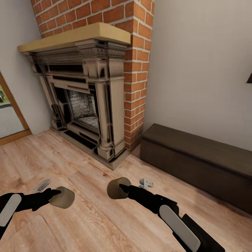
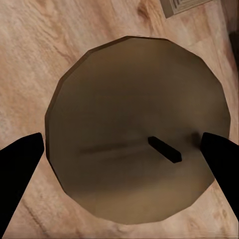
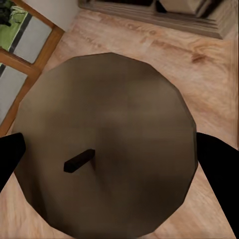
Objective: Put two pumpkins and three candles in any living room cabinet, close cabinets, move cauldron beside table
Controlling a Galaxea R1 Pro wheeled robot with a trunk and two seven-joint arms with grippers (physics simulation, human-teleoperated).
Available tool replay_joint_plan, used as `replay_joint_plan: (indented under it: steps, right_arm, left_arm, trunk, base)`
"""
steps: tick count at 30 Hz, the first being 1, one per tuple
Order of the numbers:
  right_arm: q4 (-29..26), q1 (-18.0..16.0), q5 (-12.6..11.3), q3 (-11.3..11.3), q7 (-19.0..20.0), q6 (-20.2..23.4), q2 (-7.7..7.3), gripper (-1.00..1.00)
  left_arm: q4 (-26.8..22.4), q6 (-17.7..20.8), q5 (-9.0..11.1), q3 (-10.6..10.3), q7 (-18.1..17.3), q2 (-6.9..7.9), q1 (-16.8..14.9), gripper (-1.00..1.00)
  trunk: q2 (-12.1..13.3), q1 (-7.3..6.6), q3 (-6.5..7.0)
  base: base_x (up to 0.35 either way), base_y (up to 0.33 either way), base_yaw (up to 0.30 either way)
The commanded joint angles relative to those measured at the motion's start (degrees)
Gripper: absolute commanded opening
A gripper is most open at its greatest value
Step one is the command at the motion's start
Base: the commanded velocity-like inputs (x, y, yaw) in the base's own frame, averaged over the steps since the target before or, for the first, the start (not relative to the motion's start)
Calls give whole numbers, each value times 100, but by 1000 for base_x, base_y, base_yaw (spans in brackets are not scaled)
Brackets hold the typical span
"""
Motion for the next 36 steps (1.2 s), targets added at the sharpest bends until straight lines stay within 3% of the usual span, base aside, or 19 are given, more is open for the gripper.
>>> replay_joint_plan:
  steps: [1,5,14,22,36]
  right_arm:
    - [2,-7,-57,11,-49,-3,-4,-100]
    - [27,-7,-60,6,-49,-2,-1,-100]
    - [94,-7,-69,-318,-62,11,-4,-100]
    - [202,-7,-69,-337,-434,10,-4,-100]
    - [246,-7,-69,-342,-481,2,-4,-100]
  left_arm:
    - [-2,28,-20,9,-50,-2,-2,-100]
    - [3,28,-24,3,-50,-5,-2,-100]
    - [3,28,-28,-12,-44,-78,-2,-100]
    - [-5,28,-35,-15,-33,-91,-2,-100]
    - [-6,28,-34,-6,-52,-94,-2,-100]
  trunk:
    - [39,-24,6]
    - [199,-112,51]
    - [560,-309,153]
    - [881,-485,240]
    - [1362,-749,355]
  base:
    - [-85,0,-206]
    - [-190,0,-208]
    - [-235,0,-207]
    - [-64,0,-194]
    - [-1,0,-190]
